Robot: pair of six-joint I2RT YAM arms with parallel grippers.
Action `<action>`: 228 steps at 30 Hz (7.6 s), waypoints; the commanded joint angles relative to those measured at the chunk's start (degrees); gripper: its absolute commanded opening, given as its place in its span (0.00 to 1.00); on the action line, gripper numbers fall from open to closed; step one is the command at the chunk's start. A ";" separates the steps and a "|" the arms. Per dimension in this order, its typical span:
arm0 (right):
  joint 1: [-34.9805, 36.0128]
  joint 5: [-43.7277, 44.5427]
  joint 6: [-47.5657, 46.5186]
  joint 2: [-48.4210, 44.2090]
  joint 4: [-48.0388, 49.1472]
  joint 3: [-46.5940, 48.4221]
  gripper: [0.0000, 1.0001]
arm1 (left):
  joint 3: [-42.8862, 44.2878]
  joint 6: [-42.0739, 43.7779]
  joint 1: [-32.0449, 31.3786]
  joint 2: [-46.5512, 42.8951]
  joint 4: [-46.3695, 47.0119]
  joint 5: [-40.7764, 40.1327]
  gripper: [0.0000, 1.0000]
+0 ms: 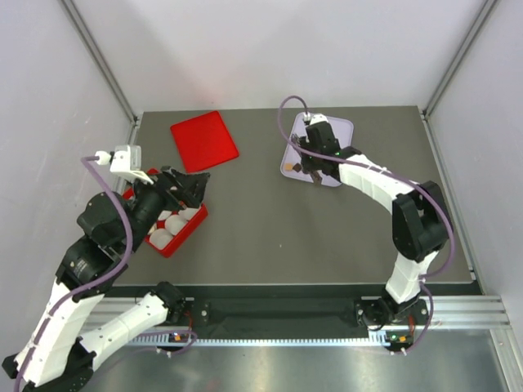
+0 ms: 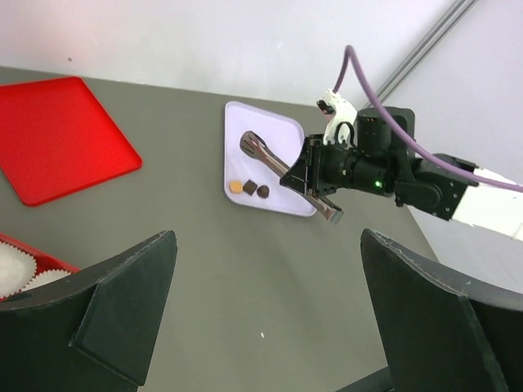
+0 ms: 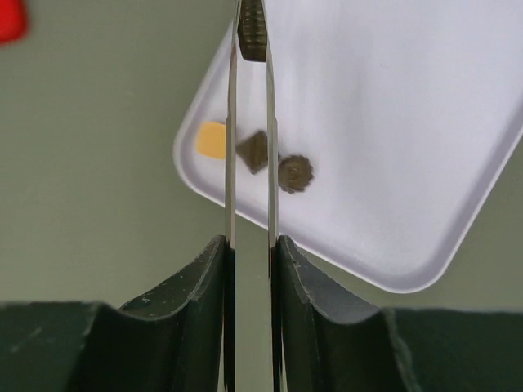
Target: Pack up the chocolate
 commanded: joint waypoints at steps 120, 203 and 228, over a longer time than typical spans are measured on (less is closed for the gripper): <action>0.98 2.71 -9.27 -17.11 -3.59 -16.43 0.48 | -3.64 -0.70 0.12 4.28 0.62 3.66 0.99; -2.01 1.47 -9.01 -12.45 -5.35 -11.51 0.34 | -0.30 -1.05 0.12 4.89 -0.08 3.57 0.99; 12.57 -5.29 1.79 -12.63 0.53 -2.91 0.31 | 6.20 -1.40 0.03 5.77 -0.17 6.12 0.99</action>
